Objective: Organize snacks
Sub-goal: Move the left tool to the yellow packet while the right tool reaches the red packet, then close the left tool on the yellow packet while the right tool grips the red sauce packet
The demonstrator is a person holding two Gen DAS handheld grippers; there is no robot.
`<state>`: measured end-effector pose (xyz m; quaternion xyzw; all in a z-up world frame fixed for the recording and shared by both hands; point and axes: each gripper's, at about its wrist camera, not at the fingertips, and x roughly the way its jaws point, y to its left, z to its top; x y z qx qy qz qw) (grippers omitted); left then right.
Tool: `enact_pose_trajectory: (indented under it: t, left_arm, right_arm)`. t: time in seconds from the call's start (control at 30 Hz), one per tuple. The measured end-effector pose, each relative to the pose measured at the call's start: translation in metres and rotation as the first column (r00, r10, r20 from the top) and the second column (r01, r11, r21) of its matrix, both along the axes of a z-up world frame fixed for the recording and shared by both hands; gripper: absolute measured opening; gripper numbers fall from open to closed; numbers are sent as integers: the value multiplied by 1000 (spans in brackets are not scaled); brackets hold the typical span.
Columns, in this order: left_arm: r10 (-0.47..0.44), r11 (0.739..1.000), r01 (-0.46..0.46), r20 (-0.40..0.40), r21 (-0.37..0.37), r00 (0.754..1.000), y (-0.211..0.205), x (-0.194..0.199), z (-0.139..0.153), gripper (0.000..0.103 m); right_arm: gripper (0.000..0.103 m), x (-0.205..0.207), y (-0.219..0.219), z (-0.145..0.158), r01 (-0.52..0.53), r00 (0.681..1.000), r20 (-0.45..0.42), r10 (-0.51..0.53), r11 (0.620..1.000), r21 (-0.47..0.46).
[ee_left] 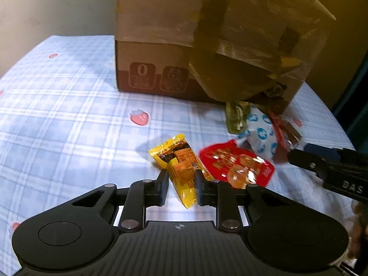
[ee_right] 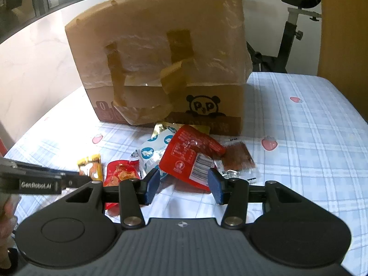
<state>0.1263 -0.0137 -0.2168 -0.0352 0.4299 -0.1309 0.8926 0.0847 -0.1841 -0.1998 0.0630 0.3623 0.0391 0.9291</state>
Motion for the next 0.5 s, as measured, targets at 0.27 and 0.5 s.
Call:
enact_pose_trajectory:
  t: [0.27,0.5]
  left_arm:
    - [10,999,-10,6,-34,1000,16,9,-1,25]
    - [-10,1000,10,18,-27,1000,17,7,-1,26]
  right_arm:
    - [50,15,-9,-3,20,999,-27,-19,998,53]
    - [68,44,-22,-5,96,995,-45,-90,979,177]
